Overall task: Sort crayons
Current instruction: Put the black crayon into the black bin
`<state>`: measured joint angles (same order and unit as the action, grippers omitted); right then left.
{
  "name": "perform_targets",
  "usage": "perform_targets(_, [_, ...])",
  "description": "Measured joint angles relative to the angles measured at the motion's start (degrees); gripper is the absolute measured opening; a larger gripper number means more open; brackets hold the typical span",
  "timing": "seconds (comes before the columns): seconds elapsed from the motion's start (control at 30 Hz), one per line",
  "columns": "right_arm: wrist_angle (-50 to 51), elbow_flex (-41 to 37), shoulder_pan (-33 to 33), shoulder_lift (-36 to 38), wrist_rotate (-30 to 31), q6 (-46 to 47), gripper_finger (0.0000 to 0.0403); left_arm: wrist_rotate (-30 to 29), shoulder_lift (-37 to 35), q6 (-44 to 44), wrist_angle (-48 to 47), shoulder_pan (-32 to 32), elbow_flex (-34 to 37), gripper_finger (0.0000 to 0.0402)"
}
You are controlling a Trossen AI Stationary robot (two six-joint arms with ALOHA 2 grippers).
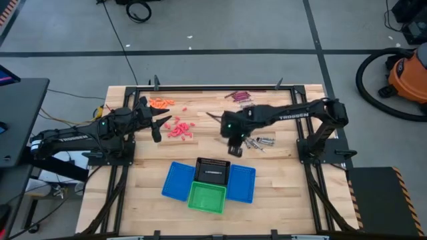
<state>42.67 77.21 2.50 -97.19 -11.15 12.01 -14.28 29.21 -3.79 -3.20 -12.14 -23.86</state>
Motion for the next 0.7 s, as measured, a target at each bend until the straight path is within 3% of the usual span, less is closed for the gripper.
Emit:
perform_targets(0.23, [-10.6, 0.0, -6.4, -3.2, -0.9, 2.2, 0.0016, 0.0, 0.0, 0.2, 0.1, 0.0, 0.0, 0.0141])
perform_targets(0.7, [-13.9, -0.1, -10.5, -11.5, -2.0, 6.7, 0.0016, 0.0, 0.0, 1.7, 0.5, 0.1, 0.0, 0.0141])
